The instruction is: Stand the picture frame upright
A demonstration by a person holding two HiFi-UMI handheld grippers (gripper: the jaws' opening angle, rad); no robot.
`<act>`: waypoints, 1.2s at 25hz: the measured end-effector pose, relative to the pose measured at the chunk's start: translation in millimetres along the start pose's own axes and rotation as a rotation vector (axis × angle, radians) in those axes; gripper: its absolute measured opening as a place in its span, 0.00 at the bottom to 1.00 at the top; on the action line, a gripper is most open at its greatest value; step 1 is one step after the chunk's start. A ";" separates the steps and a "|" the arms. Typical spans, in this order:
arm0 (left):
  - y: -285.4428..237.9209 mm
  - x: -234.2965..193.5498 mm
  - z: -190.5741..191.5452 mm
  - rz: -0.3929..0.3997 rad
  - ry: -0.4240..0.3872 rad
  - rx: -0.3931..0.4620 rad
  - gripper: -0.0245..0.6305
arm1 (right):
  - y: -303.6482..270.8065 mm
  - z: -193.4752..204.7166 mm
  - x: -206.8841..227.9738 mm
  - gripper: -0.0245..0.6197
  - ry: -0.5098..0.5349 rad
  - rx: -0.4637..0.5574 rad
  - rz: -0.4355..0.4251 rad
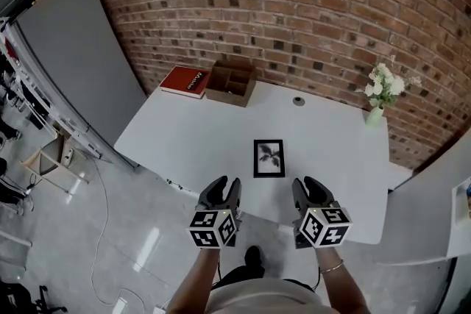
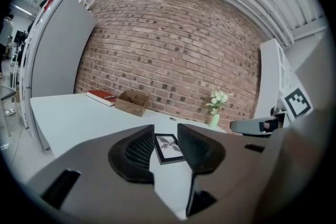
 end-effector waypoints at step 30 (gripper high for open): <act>-124.7 -33.7 -18.0 0.006 -0.012 -0.103 0.22 | -100.4 -1.2 32.1 0.21 0.001 -0.091 0.006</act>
Point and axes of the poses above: the fingertips, and each gripper's own axes: y backward along the fingers, x to its right, z out of its underside, the point moved 2 cm from there along y, backward along the fingers, and after that the axes turned 10 degrees about y, right-handed, at the moved point
